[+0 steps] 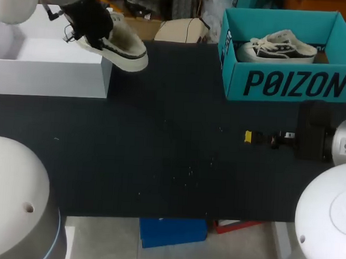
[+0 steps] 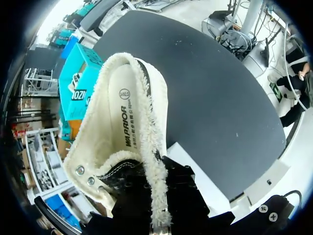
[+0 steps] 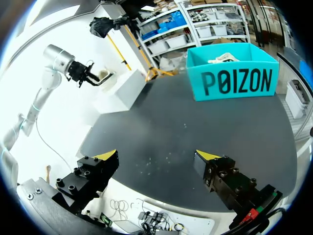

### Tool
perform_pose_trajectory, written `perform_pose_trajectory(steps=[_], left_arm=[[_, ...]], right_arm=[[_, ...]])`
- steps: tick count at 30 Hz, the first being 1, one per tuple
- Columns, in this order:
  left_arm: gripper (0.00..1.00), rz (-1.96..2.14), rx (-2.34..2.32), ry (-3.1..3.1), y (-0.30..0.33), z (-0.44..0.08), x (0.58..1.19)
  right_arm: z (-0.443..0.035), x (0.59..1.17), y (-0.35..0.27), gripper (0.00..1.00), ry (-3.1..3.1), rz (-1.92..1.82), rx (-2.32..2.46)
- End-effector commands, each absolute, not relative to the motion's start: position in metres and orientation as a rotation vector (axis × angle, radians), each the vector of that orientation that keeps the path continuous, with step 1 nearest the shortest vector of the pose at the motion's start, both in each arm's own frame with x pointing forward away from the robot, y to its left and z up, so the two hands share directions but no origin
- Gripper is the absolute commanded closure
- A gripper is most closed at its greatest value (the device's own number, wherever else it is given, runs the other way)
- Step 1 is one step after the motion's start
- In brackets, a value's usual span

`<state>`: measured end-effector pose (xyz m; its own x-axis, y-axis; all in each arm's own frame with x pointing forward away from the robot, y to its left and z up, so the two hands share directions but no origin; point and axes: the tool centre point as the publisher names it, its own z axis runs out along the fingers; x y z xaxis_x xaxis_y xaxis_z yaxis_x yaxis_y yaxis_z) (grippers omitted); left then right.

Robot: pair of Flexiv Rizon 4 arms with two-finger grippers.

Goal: Take the shoe out of the shoebox, open the shoe tongue, remove and reinsert the insole, then place the shoe into the shoebox

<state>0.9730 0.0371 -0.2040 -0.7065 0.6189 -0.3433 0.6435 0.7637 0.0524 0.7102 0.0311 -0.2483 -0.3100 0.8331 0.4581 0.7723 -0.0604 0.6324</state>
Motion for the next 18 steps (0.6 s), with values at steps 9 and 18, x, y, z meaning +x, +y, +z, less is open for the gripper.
perform_pose_trajectory(steps=[9,18], left_arm=[[1.00,-0.157,0.755,2.628,0.137,-0.218,0.954],[1.00,-0.163,0.632,2.666,0.188,-0.228,0.967]], right_arm=[[-0.249,0.710,0.031,0.00,2.108,1.328,1.803],[-0.249,0.710,0.031,0.00,2.108,1.328,1.803]])
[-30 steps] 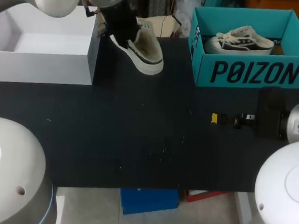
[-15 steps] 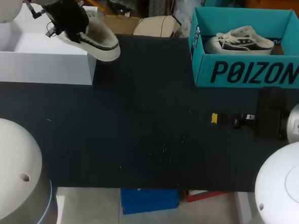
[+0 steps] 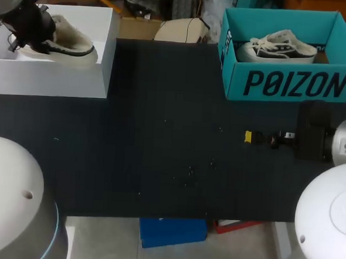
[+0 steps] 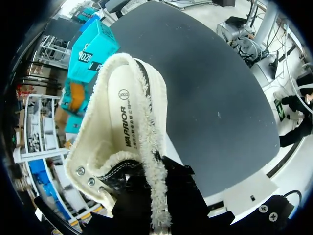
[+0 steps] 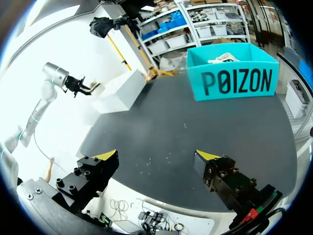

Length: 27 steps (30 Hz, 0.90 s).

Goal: Take the shoe out of the shoebox, open the shoe tongue, remove and reinsert the insole, then place the shoe into the shoebox

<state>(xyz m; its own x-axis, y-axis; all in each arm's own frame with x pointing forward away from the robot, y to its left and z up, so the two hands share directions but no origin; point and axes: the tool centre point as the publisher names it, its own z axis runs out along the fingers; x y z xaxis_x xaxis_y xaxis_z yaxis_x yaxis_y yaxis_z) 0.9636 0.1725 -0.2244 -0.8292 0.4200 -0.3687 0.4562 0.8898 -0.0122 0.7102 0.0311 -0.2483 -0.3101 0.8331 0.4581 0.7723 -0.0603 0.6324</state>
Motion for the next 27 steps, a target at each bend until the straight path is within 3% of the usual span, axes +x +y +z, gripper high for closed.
perform_pose_trajectory(steps=[1,16,27], left_arm=[[1.00,-0.159,0.625,2.668,0.191,-0.228,0.969],[1.00,-0.149,0.522,2.701,0.255,-0.240,1.013],[1.00,-0.163,0.528,2.741,0.252,-0.263,1.040]], right_arm=[[-0.249,0.710,0.031,0.00,2.108,1.328,1.803],[-0.249,0.710,0.031,0.00,2.108,1.328,1.803],[-0.249,0.710,0.031,0.00,2.108,1.328,1.803]])
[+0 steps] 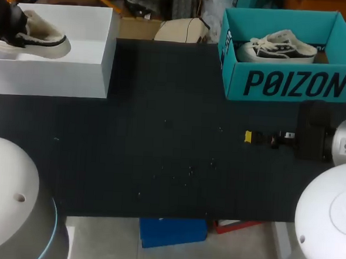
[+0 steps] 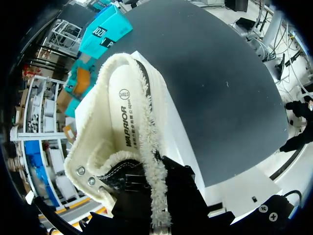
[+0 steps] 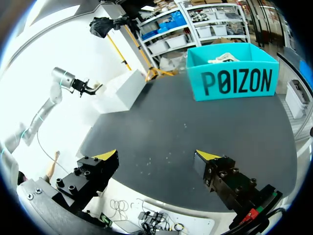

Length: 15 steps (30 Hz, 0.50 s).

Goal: Take the shoe out of the shoebox, open the shoe tongue, remove and reinsert the insole, then place the shoe into the shoebox

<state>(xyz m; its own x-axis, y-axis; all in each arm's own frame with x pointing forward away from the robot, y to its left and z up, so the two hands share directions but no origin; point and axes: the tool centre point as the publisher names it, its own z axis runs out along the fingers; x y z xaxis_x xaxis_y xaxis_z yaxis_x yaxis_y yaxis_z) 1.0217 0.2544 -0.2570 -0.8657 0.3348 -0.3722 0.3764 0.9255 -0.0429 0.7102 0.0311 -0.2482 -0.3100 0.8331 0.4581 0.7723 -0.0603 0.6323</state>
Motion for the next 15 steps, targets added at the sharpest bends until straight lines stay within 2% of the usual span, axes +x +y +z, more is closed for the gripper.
perform_pose_trajectory(steps=[1,15], left_arm=[[1.00,-0.161,0.528,2.743,0.251,-0.264,1.042],[1.00,-0.179,0.514,2.794,0.251,-0.290,1.057]], right_arm=[[-0.249,0.710,0.031,0.00,2.108,1.328,1.803],[-0.249,0.710,0.031,0.00,2.108,1.328,1.803]])
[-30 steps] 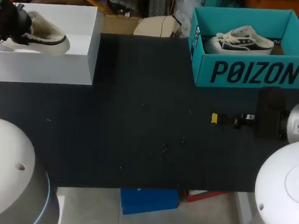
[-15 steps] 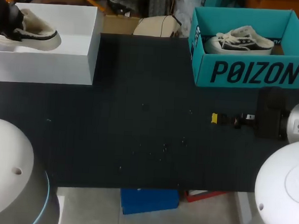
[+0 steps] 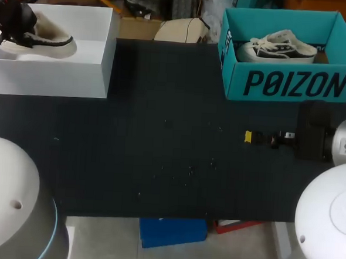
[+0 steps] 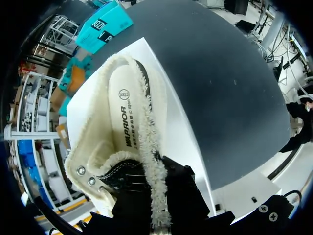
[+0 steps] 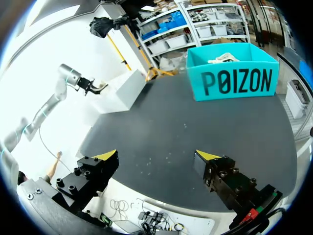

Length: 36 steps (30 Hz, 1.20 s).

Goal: Take the shoe out of the shoebox, open the shoe tongue, remove and reinsert the insole, then place the shoe into the shoebox

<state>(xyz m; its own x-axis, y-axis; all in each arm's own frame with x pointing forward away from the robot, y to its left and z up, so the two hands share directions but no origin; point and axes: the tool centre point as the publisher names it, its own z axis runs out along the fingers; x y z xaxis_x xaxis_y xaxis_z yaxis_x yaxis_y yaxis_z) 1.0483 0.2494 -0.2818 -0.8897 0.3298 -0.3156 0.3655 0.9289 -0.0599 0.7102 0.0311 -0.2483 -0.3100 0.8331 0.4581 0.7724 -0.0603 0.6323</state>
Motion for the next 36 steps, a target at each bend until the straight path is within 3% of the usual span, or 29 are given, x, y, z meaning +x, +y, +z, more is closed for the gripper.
perform_pose_trajectory(steps=[1,26,27,30,31,32,36], left_arm=[[1.00,-0.179,0.517,2.802,0.251,-0.293,1.058],[0.98,-0.269,0.530,2.889,0.242,-0.347,1.084],[0.90,-0.274,0.530,2.892,0.241,-0.350,1.082],[0.47,-0.284,0.532,2.889,0.240,-0.355,1.077],[0.05,-0.286,0.534,2.890,0.240,-0.357,1.074],[0.00,-0.289,0.534,2.888,0.240,-0.358,1.074],[0.00,-0.299,0.529,2.880,0.241,-0.357,1.069]], right_arm=[[-0.249,0.710,0.031,0.00,2.108,1.328,1.803],[-0.249,0.710,0.031,0.00,2.108,1.328,1.803],[-0.249,0.710,0.031,0.00,2.108,1.328,1.803],[-0.249,0.710,0.031,0.00,2.108,1.328,1.803],[-0.249,0.710,0.031,0.00,2.108,1.328,1.803],[-0.249,0.710,0.031,0.00,2.108,1.328,1.803],[-0.249,0.710,0.031,0.00,2.108,1.328,1.803]])
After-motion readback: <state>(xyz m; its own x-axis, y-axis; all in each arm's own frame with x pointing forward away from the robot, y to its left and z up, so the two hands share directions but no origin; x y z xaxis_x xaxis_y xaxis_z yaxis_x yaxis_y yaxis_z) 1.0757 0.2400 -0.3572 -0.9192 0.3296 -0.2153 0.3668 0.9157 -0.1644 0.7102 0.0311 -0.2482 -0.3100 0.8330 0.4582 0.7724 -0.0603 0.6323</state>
